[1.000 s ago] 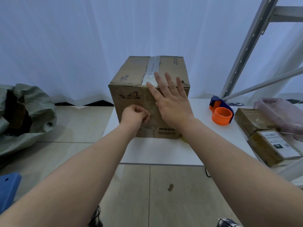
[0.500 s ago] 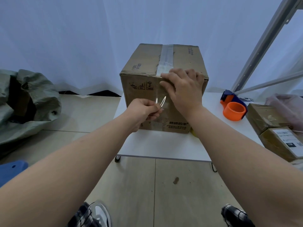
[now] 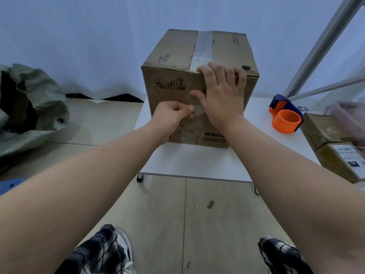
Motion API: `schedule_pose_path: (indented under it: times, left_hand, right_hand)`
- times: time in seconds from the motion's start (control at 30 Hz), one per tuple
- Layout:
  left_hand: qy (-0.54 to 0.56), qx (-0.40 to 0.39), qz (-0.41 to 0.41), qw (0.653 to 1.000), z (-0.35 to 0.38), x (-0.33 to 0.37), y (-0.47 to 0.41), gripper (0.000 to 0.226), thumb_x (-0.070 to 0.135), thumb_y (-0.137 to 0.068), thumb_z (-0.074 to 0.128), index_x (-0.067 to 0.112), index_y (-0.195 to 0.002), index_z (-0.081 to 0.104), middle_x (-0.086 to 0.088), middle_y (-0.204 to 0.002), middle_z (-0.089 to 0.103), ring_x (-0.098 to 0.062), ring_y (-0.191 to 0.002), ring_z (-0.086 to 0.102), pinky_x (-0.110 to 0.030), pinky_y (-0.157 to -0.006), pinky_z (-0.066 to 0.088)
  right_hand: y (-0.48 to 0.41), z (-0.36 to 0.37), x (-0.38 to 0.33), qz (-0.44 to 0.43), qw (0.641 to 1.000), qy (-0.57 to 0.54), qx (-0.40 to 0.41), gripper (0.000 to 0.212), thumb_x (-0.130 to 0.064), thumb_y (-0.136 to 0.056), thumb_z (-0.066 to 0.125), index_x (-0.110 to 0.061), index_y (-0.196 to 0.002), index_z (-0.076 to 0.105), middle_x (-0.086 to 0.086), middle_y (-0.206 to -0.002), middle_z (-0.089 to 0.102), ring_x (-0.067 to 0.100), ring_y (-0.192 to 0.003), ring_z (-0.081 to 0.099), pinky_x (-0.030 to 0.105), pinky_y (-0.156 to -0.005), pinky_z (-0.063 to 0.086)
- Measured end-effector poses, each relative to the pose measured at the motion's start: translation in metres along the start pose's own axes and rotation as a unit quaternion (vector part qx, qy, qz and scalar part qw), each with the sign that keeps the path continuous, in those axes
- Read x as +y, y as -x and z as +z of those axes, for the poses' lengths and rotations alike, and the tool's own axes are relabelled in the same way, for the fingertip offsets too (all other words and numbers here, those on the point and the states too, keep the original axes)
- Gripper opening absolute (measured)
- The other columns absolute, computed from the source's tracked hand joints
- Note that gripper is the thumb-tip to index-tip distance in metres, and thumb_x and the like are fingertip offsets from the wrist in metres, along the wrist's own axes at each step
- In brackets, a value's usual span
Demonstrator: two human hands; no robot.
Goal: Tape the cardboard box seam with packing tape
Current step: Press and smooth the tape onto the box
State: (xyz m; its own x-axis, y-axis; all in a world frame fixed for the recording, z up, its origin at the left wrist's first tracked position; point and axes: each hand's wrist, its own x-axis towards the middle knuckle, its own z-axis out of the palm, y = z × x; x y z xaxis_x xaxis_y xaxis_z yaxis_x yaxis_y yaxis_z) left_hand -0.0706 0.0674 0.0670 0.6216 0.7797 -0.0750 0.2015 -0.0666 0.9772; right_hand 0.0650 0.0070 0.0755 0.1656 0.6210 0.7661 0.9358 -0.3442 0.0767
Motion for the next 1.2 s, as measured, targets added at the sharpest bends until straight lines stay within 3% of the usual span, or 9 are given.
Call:
schedule_pose_path:
  times: [0.17, 0.3, 0.4, 0.6, 0.7, 0.8, 0.93, 1.03, 1.2]
  left_hand:
    - [0.036, 0.028, 0.008, 0.999, 0.006, -0.007, -0.002, 0.015, 0.023, -0.089, 0.064, 0.014, -0.077, 0.067, 0.005, -0.07, 0.067, -0.003, -0.057, 0.057, -0.017, -0.058, 0.045]
    - [0.066, 0.065, 0.025, 0.995, 0.012, -0.01, 0.002, 0.01, 0.02, -0.088, 0.066, 0.011, -0.083, 0.067, 0.0, -0.076, 0.069, 0.0, -0.061, 0.063, -0.011, -0.057, 0.048]
    - [0.071, 0.103, 0.043, 0.991, 0.018, -0.011, 0.005, 0.005, 0.019, -0.087, 0.066, 0.015, -0.084, 0.066, -0.003, -0.081, 0.07, -0.012, -0.078, 0.066, -0.017, -0.068, 0.052]
    - [0.034, 0.15, 0.053, 0.987, 0.026, -0.011, 0.006, 0.013, 0.025, -0.087, 0.066, 0.013, -0.092, 0.064, -0.006, -0.085, 0.069, -0.015, -0.082, 0.064, -0.025, -0.073, 0.053]
    - [0.023, 0.154, 0.031, 0.987, 0.026, -0.012, 0.003, 0.012, 0.026, -0.086, 0.066, 0.014, -0.087, 0.065, -0.008, -0.088, 0.071, -0.02, -0.086, 0.066, -0.03, -0.078, 0.054]
    - [0.016, 0.147, 0.025, 0.989, 0.024, -0.01, 0.002, 0.015, 0.027, -0.087, 0.066, 0.013, -0.084, 0.068, -0.004, -0.084, 0.071, -0.018, -0.084, 0.066, -0.032, -0.08, 0.055]
    - [0.022, 0.142, 0.017, 0.989, 0.024, -0.008, 0.001, 0.014, 0.025, -0.087, 0.065, 0.015, -0.077, 0.067, -0.005, -0.083, 0.072, -0.021, -0.086, 0.067, -0.035, -0.083, 0.055]
    - [0.028, 0.139, 0.018, 0.99, 0.025, -0.01, 0.0, 0.009, 0.02, -0.088, 0.064, 0.012, -0.083, 0.066, -0.008, -0.086, 0.07, -0.021, -0.085, 0.066, -0.029, -0.078, 0.054]
    - [0.026, 0.146, 0.023, 0.989, 0.024, -0.011, 0.0, 0.006, 0.018, -0.088, 0.063, 0.012, -0.09, 0.064, -0.009, -0.089, 0.069, -0.021, -0.087, 0.065, -0.027, -0.076, 0.053]
  right_hand:
    - [-0.001, 0.001, 0.003, -0.011, 0.999, 0.016, 0.051, 0.042, -0.046, -0.087, 0.05, -0.016, -0.117, 0.057, 0.005, -0.116, 0.063, 0.028, -0.107, 0.058, 0.037, -0.097, 0.021]
    - [0.002, 0.007, 0.003, -0.015, 0.997, 0.058, 0.053, 0.052, -0.048, -0.086, 0.051, -0.013, -0.124, 0.051, 0.006, -0.12, 0.062, 0.026, -0.112, 0.053, 0.04, -0.102, 0.02]
    - [0.006, 0.01, 0.005, -0.025, 0.995, 0.083, 0.05, 0.058, -0.05, -0.086, 0.05, -0.012, -0.13, 0.046, 0.008, -0.124, 0.06, 0.027, -0.119, 0.053, 0.045, -0.107, 0.015]
    - [0.011, 0.014, 0.003, -0.022, 0.992, 0.115, 0.037, 0.065, -0.052, -0.084, 0.053, -0.013, -0.134, 0.038, 0.012, -0.131, 0.055, 0.03, -0.128, 0.045, 0.056, -0.11, 0.023]
    - [0.008, 0.01, 0.005, -0.008, 0.995, 0.086, 0.04, 0.062, -0.051, -0.08, 0.056, -0.016, -0.127, 0.039, 0.01, -0.122, 0.058, 0.025, -0.121, 0.036, 0.049, -0.108, 0.013]
    - [0.005, 0.004, 0.004, 0.003, 0.998, 0.056, 0.033, 0.055, -0.05, -0.078, 0.057, -0.018, -0.121, 0.045, 0.01, -0.118, 0.057, 0.023, -0.111, 0.031, 0.044, -0.102, 0.013]
    - [0.004, 0.003, 0.001, 0.022, 0.999, 0.037, 0.006, 0.055, -0.049, -0.079, 0.057, -0.019, -0.123, 0.043, 0.01, -0.122, 0.054, 0.026, -0.115, 0.035, 0.045, -0.104, 0.01]
    - [0.005, 0.005, 0.001, 0.018, 0.999, 0.048, 0.014, 0.061, -0.051, -0.076, 0.06, -0.018, -0.123, 0.038, 0.011, -0.122, 0.055, 0.024, -0.116, 0.029, 0.047, -0.106, 0.008]
    - [0.009, 0.005, -0.001, 0.006, 0.997, 0.079, -0.01, 0.076, -0.057, -0.074, 0.062, -0.015, -0.13, 0.031, 0.013, -0.127, 0.055, 0.03, -0.125, 0.044, 0.05, -0.108, 0.004]
